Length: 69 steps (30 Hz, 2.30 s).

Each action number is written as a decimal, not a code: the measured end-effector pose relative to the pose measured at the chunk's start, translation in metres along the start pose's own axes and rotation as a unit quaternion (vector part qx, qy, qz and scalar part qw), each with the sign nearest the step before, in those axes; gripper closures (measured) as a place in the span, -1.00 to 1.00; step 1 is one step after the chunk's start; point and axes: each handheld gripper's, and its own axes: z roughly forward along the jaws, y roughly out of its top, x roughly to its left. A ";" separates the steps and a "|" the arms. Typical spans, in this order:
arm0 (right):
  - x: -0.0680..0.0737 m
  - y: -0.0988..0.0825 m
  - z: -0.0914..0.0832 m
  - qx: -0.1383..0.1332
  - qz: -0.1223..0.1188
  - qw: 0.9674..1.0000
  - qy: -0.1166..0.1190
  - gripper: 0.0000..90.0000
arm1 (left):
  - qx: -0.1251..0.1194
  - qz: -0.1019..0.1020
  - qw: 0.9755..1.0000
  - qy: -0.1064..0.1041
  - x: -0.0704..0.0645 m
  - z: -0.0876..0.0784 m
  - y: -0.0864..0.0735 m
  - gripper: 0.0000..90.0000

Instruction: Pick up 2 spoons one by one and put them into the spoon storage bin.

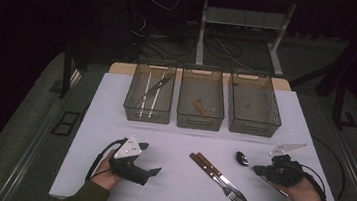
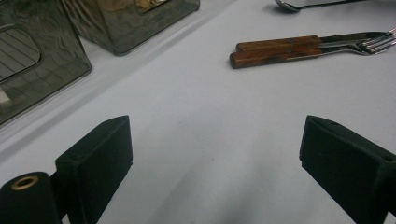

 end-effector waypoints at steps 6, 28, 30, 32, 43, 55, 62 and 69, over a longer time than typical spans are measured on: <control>0.000 -0.014 -0.002 0.013 -0.001 1.000 -0.010 1.00 | 0.001 0.001 1.000 0.002 0.000 0.000 0.000 -0.82; -0.002 -0.019 0.004 0.045 -0.031 0.996 -0.065 1.00 | 0.001 0.001 1.000 0.002 0.000 0.000 0.000 -0.82; -0.003 -0.019 0.004 0.045 -0.031 0.996 -0.071 1.00 | 0.002 0.001 1.000 0.002 0.000 0.000 0.000 -0.82; -0.005 -0.018 0.004 0.044 -0.028 0.996 -0.072 1.00 | 0.002 0.001 1.000 0.003 0.000 0.000 0.000 -0.82; -0.020 -0.014 0.007 0.035 -0.012 0.996 -0.087 1.00 | 0.003 0.001 1.000 0.002 0.000 0.000 0.000 -0.82; -0.029 -0.015 0.004 0.015 0.007 0.997 -0.074 0.95 | 0.007 0.001 1.000 0.001 0.001 0.000 -0.001 -0.82; -0.027 -0.010 -0.005 -0.047 0.037 0.998 -0.024 0.54 | 0.010 0.004 1.000 -0.001 0.000 0.002 -0.001 -0.82; -0.027 0.005 0.003 -0.070 0.041 0.996 0.025 0.22 | 0.012 0.003 1.000 0.002 0.000 0.001 -0.001 -0.82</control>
